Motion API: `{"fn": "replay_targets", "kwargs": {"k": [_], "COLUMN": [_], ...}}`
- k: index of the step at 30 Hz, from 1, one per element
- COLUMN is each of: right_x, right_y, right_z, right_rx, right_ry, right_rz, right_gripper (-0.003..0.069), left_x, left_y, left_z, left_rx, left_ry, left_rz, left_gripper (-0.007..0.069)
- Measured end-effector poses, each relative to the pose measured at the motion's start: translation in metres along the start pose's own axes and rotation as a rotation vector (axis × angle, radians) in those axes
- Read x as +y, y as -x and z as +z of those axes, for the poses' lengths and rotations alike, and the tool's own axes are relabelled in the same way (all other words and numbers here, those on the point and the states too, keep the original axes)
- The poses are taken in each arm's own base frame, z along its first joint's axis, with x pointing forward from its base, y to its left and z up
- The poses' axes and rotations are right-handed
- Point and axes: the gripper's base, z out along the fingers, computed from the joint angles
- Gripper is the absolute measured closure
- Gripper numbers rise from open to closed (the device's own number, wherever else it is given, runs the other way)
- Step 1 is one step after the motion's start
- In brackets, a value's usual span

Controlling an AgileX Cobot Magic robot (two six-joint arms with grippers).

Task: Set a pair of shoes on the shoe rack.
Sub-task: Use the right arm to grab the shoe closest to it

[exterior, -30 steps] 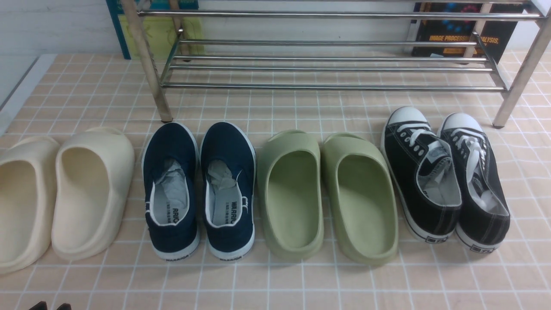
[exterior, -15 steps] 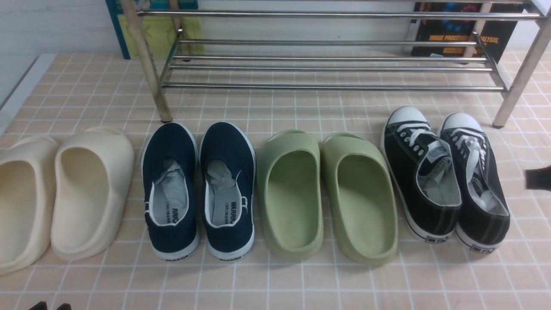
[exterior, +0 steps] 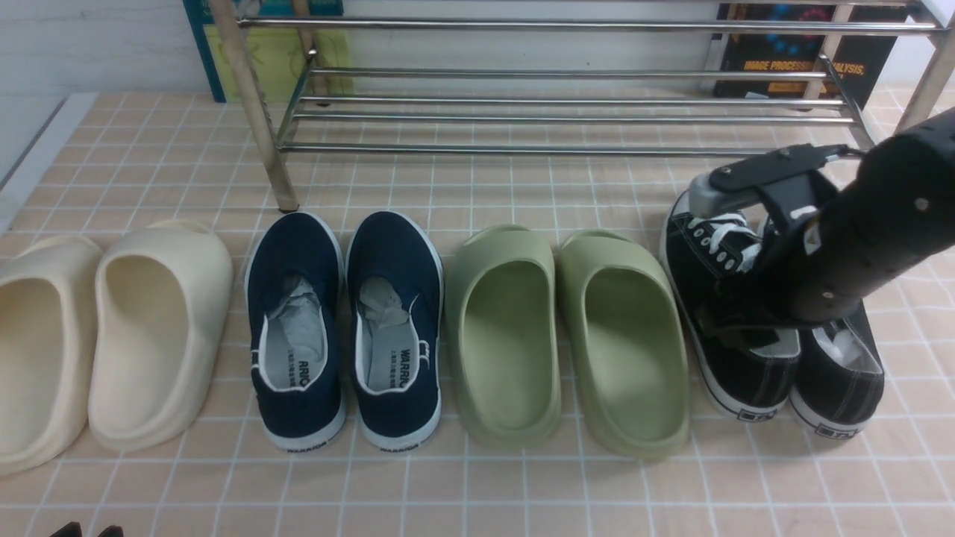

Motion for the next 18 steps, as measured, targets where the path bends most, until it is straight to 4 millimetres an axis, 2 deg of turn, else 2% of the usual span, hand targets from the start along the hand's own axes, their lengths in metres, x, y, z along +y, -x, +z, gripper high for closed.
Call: {"fn": "replay_targets", "kwargs": {"k": [3, 5, 7, 8, 9, 10, 12, 16, 18], "right_x": [0.001, 0.002, 0.002, 0.002, 0.002, 0.002, 0.002, 0.001, 0.001], "right_y": [0.002, 0.001, 0.001, 0.001, 0.001, 0.001, 0.002, 0.005, 0.011], "right_z": [0.016, 0.028, 0.036, 0.036, 0.037, 0.036, 0.032, 0.012, -0.019], "right_rx": [-0.003, 0.004, 0.011, 0.01, 0.01, 0.007, 0.001, 0.009, 0.001], "right_ry": [0.003, 0.003, 0.003, 0.003, 0.005, 0.005, 0.004, -0.003, -0.002], "right_rz": [-0.007, -0.01, -0.011, -0.011, -0.009, -0.009, -0.011, -0.012, -0.019], "right_gripper": [0.026, 0.0335, 0.0461, 0.0461, 0.0566, 0.0628, 0.0662, 0.0664, 0.0664], "left_x": [0.0, 0.0, 0.0, 0.0, 0.0, 0.0, 0.0, 0.0, 0.0], "left_y": [0.0, 0.0, 0.0, 0.0, 0.0, 0.0, 0.0, 0.0, 0.0], "left_z": [0.0, 0.0, 0.0, 0.0, 0.0, 0.0, 0.0, 0.0, 0.0], "left_rx": [0.0, 0.0, 0.0, 0.0, 0.0, 0.0, 0.0, 0.0, 0.0], "left_ry": [0.0, 0.0, 0.0, 0.0, 0.0, 0.0, 0.0, 0.0, 0.0], "left_rz": [0.0, 0.0, 0.0, 0.0, 0.0, 0.0, -0.001, -0.001, -0.001], "left_gripper": [0.0385, 0.0385, 0.0385, 0.0385, 0.0385, 0.0385, 0.0385, 0.0385, 0.0385]}}
